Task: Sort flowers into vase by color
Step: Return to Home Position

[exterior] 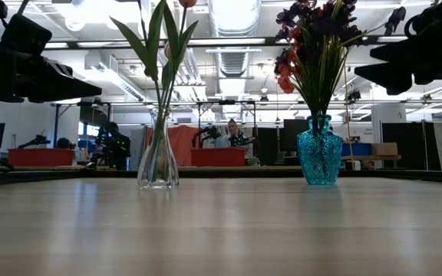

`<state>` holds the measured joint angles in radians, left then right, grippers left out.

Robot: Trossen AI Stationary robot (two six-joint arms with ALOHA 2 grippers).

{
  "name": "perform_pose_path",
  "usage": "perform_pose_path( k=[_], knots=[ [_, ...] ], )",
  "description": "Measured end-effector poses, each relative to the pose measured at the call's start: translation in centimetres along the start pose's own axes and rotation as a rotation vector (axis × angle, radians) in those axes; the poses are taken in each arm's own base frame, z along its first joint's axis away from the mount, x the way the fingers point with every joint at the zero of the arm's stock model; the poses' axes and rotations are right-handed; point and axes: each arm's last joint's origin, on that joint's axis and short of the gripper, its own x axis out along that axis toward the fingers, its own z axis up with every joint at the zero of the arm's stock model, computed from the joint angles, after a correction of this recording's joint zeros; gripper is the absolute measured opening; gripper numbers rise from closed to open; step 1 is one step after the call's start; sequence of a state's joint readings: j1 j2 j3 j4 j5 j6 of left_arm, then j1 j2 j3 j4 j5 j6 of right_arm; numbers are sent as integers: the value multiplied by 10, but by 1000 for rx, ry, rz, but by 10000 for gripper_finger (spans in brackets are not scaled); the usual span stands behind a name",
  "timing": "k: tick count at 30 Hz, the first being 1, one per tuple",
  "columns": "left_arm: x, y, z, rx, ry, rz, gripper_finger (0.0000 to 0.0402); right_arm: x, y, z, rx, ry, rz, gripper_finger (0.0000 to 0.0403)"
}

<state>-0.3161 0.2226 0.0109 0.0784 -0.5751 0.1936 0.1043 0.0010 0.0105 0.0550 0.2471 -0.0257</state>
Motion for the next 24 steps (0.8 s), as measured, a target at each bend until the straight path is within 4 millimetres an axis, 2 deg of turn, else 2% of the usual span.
perform_pose_path(
  k=[6,12,24],
  knots=[
    [0,0,0,0,0,0,0,2,-7,-4,3,39,98,327],
    [0,0,0,0,-1,0,0,2,-15,-4,32,41,42,327],
    [0,0,0,-1,-2,0,0,2,-15,-4,43,40,53,327]
  ],
)
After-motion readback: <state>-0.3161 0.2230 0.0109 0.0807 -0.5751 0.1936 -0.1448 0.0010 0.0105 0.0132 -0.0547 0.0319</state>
